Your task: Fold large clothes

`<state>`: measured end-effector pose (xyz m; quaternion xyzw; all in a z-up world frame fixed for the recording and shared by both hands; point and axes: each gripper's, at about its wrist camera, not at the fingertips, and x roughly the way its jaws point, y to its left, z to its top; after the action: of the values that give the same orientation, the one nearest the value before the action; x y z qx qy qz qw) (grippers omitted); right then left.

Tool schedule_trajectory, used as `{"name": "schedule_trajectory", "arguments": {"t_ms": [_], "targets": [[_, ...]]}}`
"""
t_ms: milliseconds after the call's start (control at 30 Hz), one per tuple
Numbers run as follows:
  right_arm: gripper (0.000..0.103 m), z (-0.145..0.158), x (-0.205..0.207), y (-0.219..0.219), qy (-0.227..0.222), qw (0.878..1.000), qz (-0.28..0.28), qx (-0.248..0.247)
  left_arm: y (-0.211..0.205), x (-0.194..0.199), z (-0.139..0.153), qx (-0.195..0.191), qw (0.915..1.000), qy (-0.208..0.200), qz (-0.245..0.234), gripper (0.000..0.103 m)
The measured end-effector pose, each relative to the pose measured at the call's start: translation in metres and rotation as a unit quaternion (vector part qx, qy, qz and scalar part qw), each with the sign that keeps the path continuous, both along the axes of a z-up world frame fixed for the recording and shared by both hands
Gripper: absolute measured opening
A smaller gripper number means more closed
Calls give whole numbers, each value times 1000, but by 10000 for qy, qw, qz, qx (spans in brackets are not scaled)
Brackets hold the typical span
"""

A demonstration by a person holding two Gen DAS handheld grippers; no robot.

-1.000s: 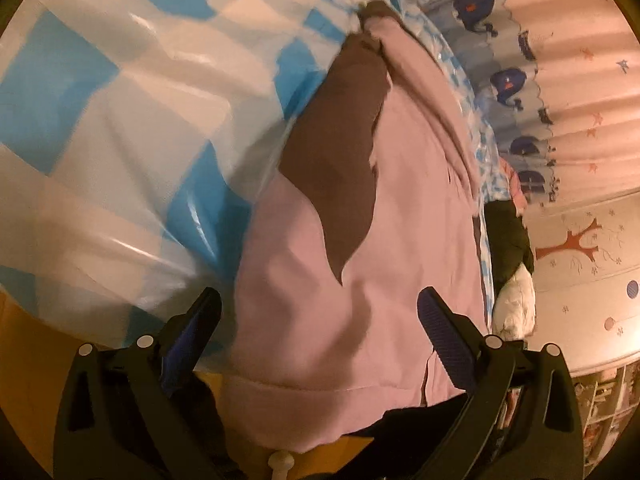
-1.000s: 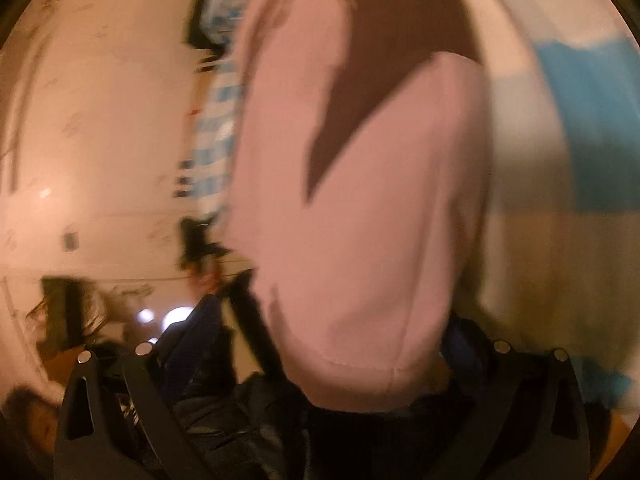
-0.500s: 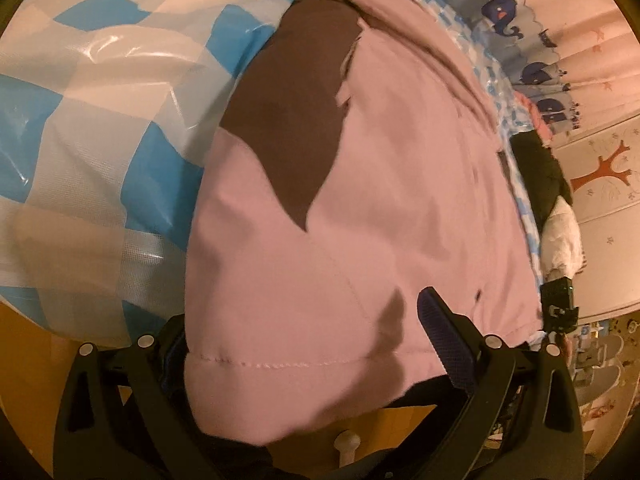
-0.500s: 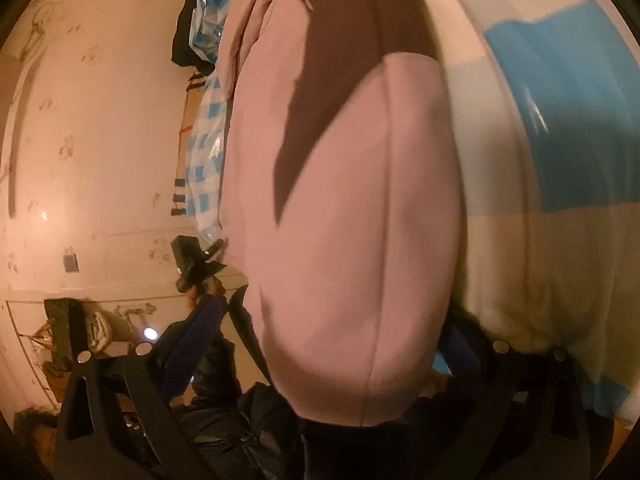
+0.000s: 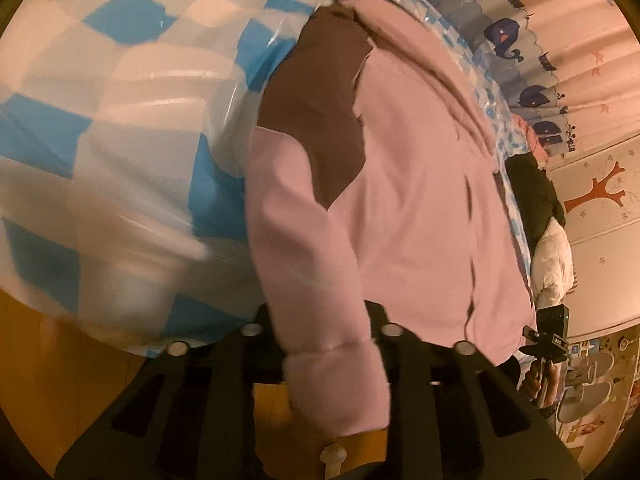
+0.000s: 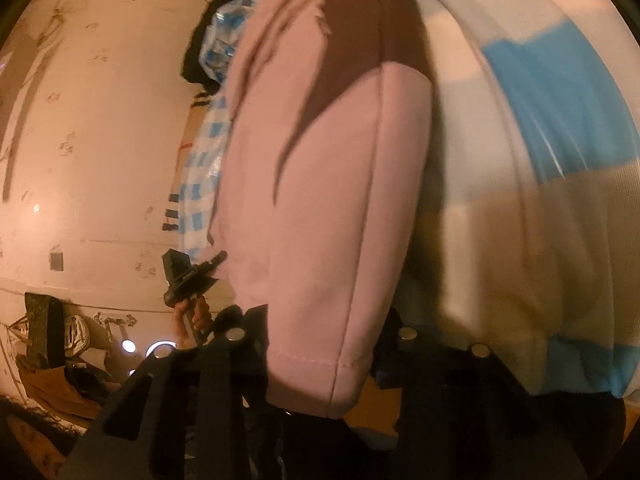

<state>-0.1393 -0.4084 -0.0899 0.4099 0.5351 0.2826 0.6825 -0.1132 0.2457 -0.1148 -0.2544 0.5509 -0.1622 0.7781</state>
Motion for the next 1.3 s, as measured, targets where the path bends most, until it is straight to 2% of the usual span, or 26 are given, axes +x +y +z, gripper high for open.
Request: {"name": "schedule_trajectory", "arguments": {"t_ms": [100, 167, 233, 300, 367, 400, 467, 533, 567, 600, 633, 667, 733, 867, 1000, 1067, 1100, 1133, 1167, 1233, 1300], "targets": [[32, 26, 1, -1, -351, 9993, -42, 85, -4, -5, 24, -28, 9998, -206, -20, 16], [32, 43, 1, -3, -558, 9984, -30, 93, -1, -6, 36, -49, 9998, -164, 35, 19], [32, 58, 1, -1, -735, 9972, 63, 96, 3, -5, 41, 50, 10000, 8, 78, 35], [32, 60, 3, 4, -772, 9969, 152, 53, 8, -2, 37, 352, 9990, 280, -3, 75], [32, 53, 5, 4, -700, 9974, 197, 29, 16, -2, 29, 589, 9971, 480, 58, 77], [33, 47, 5, 6, -623, 9978, 203, 45, 21, -3, 25, 563, 9967, 574, 144, 77], [34, 37, 6, 4, -508, 9985, 178, 124, 26, -6, 23, 279, 9983, 499, 131, 77], [34, 27, 7, 2, -415, 9989, 83, 186, 23, -7, 21, 357, 9984, 431, 124, 77], [34, 23, 6, -1, -386, 9990, 35, 213, 22, -7, 19, 387, 9984, 397, 104, 70], [33, 23, 6, 0, -387, 9990, -8, 212, 19, -8, 19, 384, 9989, 271, 64, 34], [32, 24, 5, -2, -440, 9988, -60, 203, 15, -7, 21, 409, 9989, 208, 8, 19], [30, 29, 3, 0, -586, 9979, -127, 224, 10, -8, 24, 369, 9992, 119, -5, 13], [29, 50, -2, 4, -957, 9949, -214, 248, 0, -14, 45, 540, 9982, -263, -71, 10], [26, 104, -14, -2, -1698, 9843, -321, 374, -15, -35, 104, 326, 9949, -921, -231, 8], [25, 143, -46, -21, -2123, 9761, -260, 382, -22, -68, 141, 83, 9903, -1249, -601, 10], [28, 149, -63, -28, -2053, 9786, -64, 152, -22, -81, 130, 25, 9912, -1023, -845, 15], [32, 144, -70, -29, -1841, 9829, 90, -32, -24, -83, 118, 59, 9915, -883, -951, 26], [43, 136, -74, -28, -1647, 9860, 184, -163, -26, -82, 100, 86, 9926, -651, -1022, 34], [52, 121, -76, -29, -1336, 9902, 279, -304, -23, -79, 69, 86, 9950, -214, -973, 47], [53, 90, -75, -28, -734, 9954, 396, -466, -19, -76, 26, 27, 9963, 353, -789, 47], [59, 61, -72, -29, -251, 9973, 399, -567, -11, -73, -8, -94, 9966, 666, -471, 50]]}}
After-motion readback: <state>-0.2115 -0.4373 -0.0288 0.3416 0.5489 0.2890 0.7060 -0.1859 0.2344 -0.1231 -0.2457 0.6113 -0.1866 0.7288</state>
